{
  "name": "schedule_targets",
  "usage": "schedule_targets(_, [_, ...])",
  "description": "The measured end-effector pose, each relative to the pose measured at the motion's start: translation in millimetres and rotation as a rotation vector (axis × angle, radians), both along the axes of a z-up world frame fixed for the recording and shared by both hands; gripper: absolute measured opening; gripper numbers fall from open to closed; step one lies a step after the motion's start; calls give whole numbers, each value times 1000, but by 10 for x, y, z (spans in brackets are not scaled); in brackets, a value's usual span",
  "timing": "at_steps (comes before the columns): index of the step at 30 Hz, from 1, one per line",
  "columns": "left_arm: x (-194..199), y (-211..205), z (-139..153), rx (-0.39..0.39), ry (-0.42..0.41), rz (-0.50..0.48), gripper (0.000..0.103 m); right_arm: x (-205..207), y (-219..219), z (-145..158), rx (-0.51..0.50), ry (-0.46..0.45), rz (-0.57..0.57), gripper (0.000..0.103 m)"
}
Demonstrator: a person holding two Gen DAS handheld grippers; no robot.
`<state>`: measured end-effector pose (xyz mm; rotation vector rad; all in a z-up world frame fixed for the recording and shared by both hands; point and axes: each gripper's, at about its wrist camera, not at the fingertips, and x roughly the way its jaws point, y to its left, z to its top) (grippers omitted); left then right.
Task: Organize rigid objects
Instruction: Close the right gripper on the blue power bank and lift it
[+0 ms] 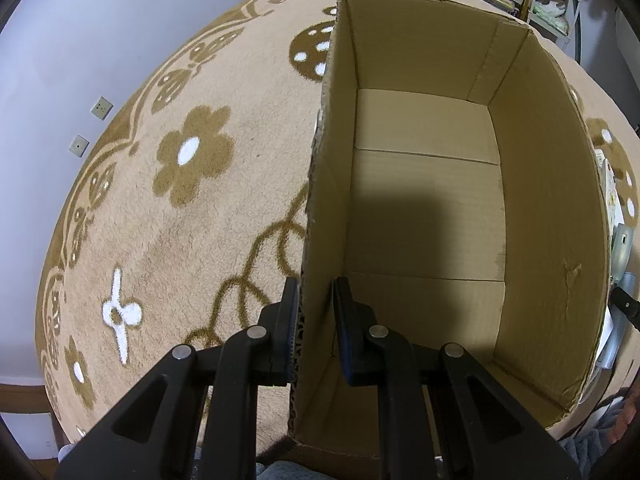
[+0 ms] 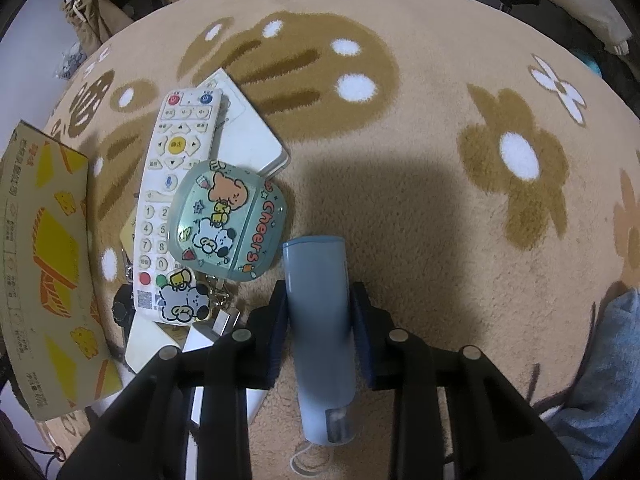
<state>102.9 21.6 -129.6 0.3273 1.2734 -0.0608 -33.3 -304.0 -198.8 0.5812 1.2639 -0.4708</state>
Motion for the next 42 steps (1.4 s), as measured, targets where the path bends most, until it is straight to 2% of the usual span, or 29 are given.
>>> schedule_targets(7, [3, 14, -8, -10, 5, 3, 16, -82, -94, 173, -4, -39, -29, 31])
schedule_targets(13, [-2, 12, -6, -10, 4, 1, 16, -109, -171, 205, 8, -41, -50, 31])
schedule_targets(22, [4, 20, -8, -13, 7, 1, 16, -219, -274, 436, 1, -123, -56, 31])
schedule_targets(32, [-7, 23, -13, -9, 1, -4, 16, -173, -186, 754, -58, -201, -16, 31])
schedule_targets(42, [-5, 30, -21, -15, 10, -4, 16, 61, 123, 1209, -112, -300, 91, 31])
